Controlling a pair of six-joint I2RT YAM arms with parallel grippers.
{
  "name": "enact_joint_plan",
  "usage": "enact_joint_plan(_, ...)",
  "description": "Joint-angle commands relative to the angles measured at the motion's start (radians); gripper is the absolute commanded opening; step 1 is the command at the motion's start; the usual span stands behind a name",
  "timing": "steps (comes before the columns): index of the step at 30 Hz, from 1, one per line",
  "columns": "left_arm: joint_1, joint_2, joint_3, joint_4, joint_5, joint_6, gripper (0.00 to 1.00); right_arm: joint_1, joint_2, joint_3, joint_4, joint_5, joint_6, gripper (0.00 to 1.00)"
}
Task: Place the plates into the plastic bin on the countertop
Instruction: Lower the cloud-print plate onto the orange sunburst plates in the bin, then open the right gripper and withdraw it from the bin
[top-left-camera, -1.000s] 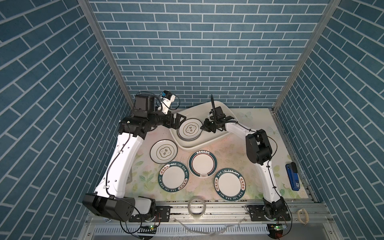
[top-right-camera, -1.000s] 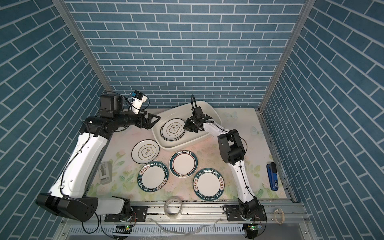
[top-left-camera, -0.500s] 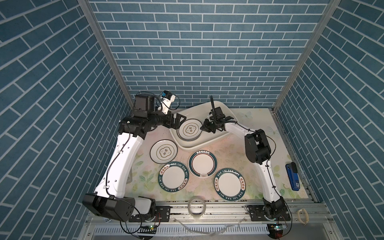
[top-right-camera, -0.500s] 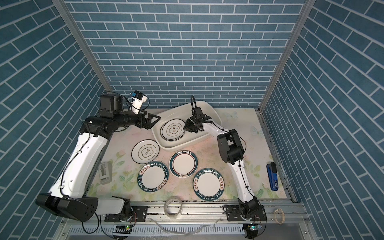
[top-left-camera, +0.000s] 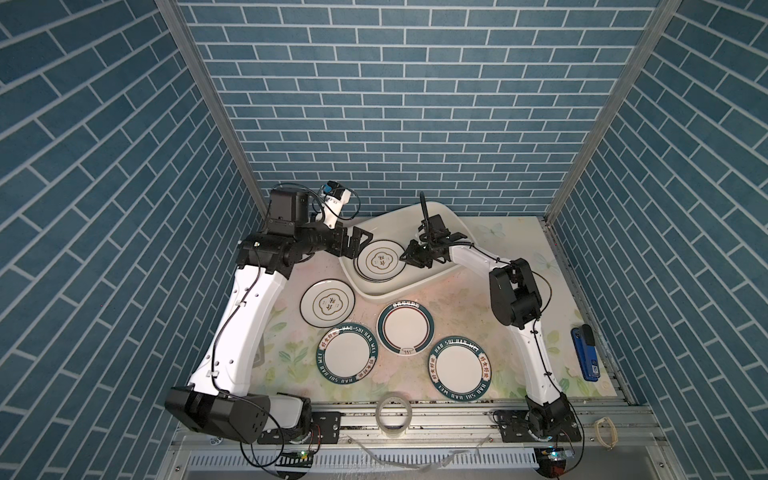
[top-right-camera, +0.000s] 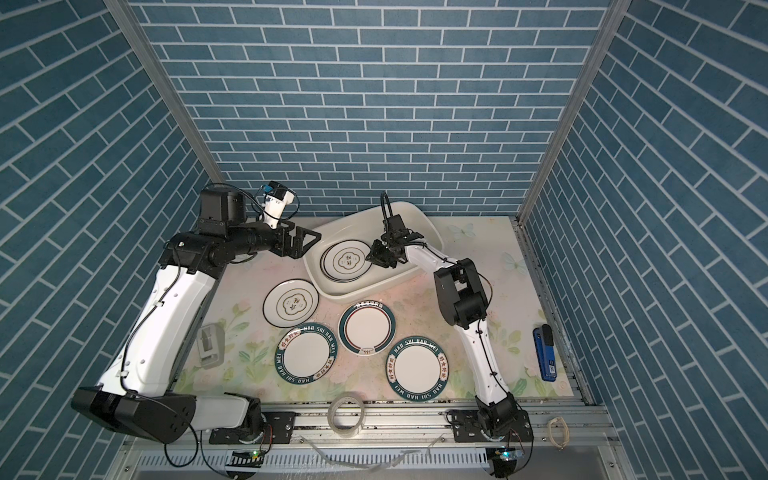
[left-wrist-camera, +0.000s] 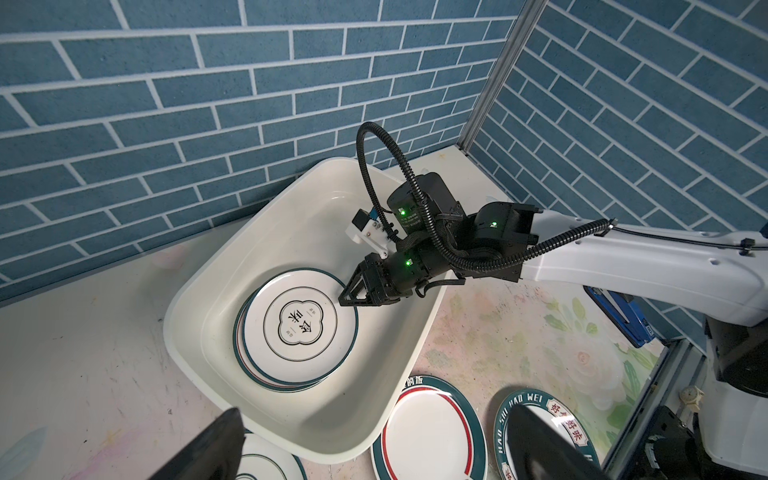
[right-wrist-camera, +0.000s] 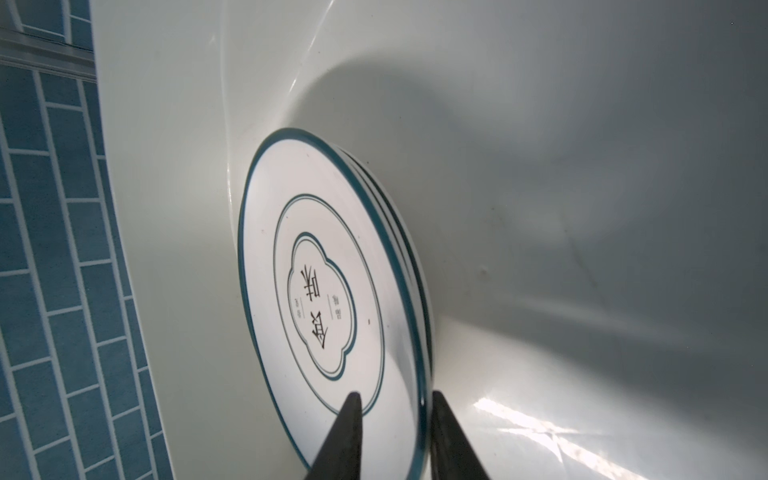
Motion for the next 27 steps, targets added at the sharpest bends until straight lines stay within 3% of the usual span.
enact_joint_plan(1, 0.001, -0.016, -0.009, 0.015, 0.014, -0.002, 1.0, 0.003, -0.024, 0.016, -0.033, 0.018, -0.045, 0.3)
enact_joint_plan(27, 0.001, -0.028, -0.009, 0.014, 0.019, -0.002, 1.0, 0.024, 0.003, 0.139, -0.145, 0.023, -0.091, 0.32)
